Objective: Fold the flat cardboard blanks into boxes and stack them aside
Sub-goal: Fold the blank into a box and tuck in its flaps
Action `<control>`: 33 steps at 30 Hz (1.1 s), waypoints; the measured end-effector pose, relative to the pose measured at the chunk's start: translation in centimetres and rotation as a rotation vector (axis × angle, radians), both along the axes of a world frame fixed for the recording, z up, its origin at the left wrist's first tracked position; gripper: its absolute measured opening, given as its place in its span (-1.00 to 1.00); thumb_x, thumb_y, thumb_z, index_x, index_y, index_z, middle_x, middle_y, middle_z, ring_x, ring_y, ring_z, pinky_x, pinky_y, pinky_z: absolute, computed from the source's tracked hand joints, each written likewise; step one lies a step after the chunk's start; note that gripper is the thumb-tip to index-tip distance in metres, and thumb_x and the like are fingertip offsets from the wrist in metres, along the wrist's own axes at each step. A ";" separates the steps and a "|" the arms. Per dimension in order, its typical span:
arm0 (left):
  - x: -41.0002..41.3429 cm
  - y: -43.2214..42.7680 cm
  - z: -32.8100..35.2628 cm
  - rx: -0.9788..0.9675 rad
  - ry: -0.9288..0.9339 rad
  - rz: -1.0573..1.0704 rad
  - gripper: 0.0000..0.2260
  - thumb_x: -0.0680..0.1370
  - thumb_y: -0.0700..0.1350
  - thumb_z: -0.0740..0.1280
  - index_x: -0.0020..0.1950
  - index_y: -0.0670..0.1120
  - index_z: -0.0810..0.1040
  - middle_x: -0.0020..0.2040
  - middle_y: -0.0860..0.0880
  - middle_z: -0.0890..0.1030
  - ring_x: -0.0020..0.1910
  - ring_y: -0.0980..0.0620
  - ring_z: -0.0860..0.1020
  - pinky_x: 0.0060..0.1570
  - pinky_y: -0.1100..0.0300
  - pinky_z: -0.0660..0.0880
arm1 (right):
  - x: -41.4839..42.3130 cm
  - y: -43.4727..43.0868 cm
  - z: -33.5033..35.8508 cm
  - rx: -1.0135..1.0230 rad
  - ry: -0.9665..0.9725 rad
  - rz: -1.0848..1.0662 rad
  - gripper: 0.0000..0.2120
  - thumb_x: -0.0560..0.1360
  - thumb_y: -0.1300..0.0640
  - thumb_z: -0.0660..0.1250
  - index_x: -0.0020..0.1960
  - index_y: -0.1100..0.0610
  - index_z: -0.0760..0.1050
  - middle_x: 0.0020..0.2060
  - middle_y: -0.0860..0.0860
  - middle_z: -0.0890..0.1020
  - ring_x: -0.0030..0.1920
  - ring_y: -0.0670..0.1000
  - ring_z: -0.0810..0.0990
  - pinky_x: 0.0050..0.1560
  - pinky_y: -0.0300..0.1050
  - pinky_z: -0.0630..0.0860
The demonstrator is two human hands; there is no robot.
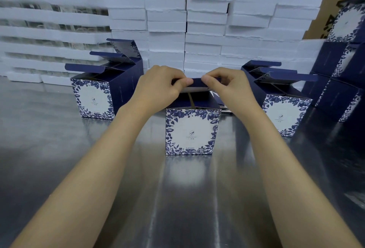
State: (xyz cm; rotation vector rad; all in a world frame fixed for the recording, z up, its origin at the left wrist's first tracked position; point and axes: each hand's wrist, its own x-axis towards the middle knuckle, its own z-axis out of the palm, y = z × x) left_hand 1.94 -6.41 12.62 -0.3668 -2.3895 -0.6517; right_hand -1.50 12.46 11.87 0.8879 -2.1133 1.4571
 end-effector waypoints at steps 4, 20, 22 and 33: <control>0.3 -0.2 0.0 0.152 -0.077 -0.121 -0.84 0.55 0.09 0.35 -0.21 0.13 0.61 -0.30 0.10 0.62 -0.26 0.09 0.50 -0.19 0.15 0.42 | -0.4 0.9 -0.6 -0.026 -0.050 0.007 -0.81 0.54 0.21 0.36 -0.20 -0.01 0.60 -0.32 -0.18 0.63 -0.25 -0.17 0.55 -0.13 -0.31 0.45; 0.4 -2.1 -0.5 0.310 -0.320 -0.284 -0.60 0.56 0.26 0.17 0.12 0.07 0.68 0.17 0.15 0.62 0.20 0.33 0.50 0.24 0.37 0.34 | -1.6 1.0 -1.0 -0.384 -0.116 0.073 -0.80 0.43 0.32 0.44 -0.19 0.02 0.66 0.13 -0.10 0.63 0.14 -0.10 0.60 0.07 -0.23 0.48; 0.4 -2.1 -0.6 0.319 -0.350 -0.282 -0.54 0.51 0.33 0.11 0.12 0.14 0.66 0.18 0.13 0.57 0.20 0.32 0.46 0.17 0.42 0.26 | -2.1 1.6 -1.1 -0.443 -0.174 0.121 -0.69 0.42 0.41 0.38 -0.21 0.00 0.66 0.16 -0.06 0.61 0.12 -0.05 0.63 -0.06 -0.23 0.47; -0.2 -3.1 -0.8 0.086 -0.573 -0.234 -0.81 0.46 0.29 0.33 0.03 0.32 0.59 0.21 0.41 0.44 0.22 0.38 0.37 0.08 0.36 0.24 | -1.7 2.5 -0.2 0.355 -0.372 -0.177 -0.88 0.48 0.14 0.39 -0.15 -0.04 0.67 -0.15 -0.15 0.65 -0.20 -0.20 0.55 -0.19 -0.38 0.43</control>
